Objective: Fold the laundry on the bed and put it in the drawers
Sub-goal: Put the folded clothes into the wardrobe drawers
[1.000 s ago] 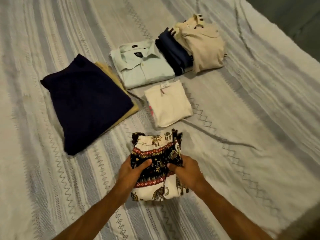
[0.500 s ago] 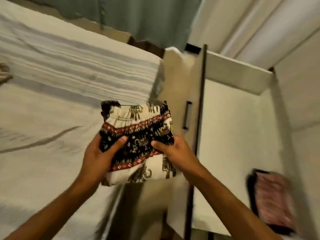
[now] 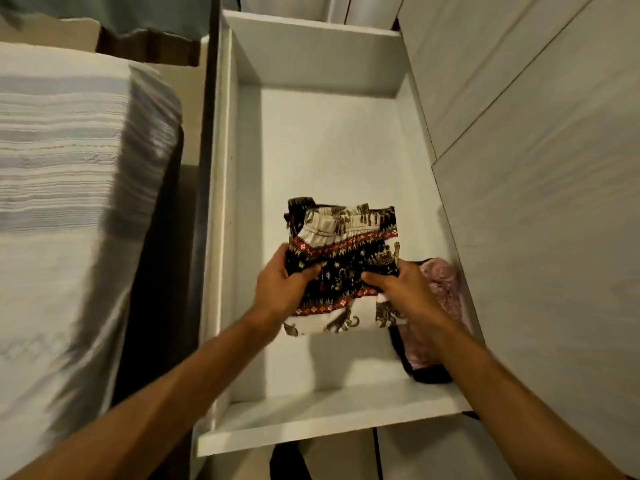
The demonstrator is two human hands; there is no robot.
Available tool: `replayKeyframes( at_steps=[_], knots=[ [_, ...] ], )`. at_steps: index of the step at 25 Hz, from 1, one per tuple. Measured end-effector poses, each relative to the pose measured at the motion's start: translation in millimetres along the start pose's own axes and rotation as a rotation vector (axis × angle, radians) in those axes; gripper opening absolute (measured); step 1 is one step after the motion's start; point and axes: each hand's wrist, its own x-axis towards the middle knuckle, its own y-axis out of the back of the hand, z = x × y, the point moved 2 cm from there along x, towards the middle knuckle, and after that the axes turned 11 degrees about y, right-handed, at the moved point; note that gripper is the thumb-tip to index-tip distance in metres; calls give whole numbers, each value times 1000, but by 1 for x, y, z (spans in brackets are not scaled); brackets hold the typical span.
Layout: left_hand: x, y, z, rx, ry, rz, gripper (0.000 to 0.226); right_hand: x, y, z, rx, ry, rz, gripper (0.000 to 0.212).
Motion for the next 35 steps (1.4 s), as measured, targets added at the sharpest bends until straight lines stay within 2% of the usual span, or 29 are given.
replayKeyframes(
  at_steps=[3,6,9,12,14,16,18,20,22,24,26,30,33,35],
  knots=[
    [28,-30,-59,102,172,20,42,15,3,76,-43,-156,-57,22],
    [48,-44,-113,261,302,3,48,15,3,143,-188,-345,-170,25],
    [60,-44,-145,204,453,-6,53,8,5,173,-315,-364,-111,17],
    [61,-33,-158,170,502,-32,57,7,-3,172,-457,-316,-135,20],
    [53,-25,-150,155,491,-18,56,10,-5,154,-640,-283,-166,18],
    [43,-14,-123,18,405,26,53,19,-3,123,-818,-163,-33,27],
    [30,12,-80,-160,251,-1,53,30,-13,71,-869,14,95,33],
    [12,50,-38,-262,82,-64,43,37,-38,9,-710,87,75,33],
    [-11,99,-11,-318,-39,-71,33,32,-81,-51,-431,89,19,36],
    [-34,148,-1,-389,-71,-24,32,20,-127,-105,-233,162,-50,30],
    [-64,213,-8,-459,-81,69,26,1,-187,-153,-162,277,-128,24],
    [-143,381,-75,-612,-49,361,16,-47,-344,-220,-126,367,-365,17],
    [-187,496,-155,-777,22,577,12,-80,-463,-233,-181,309,-628,15],
    [-209,577,-211,-922,63,736,16,-113,-550,-235,-255,282,-822,34]
  ],
)
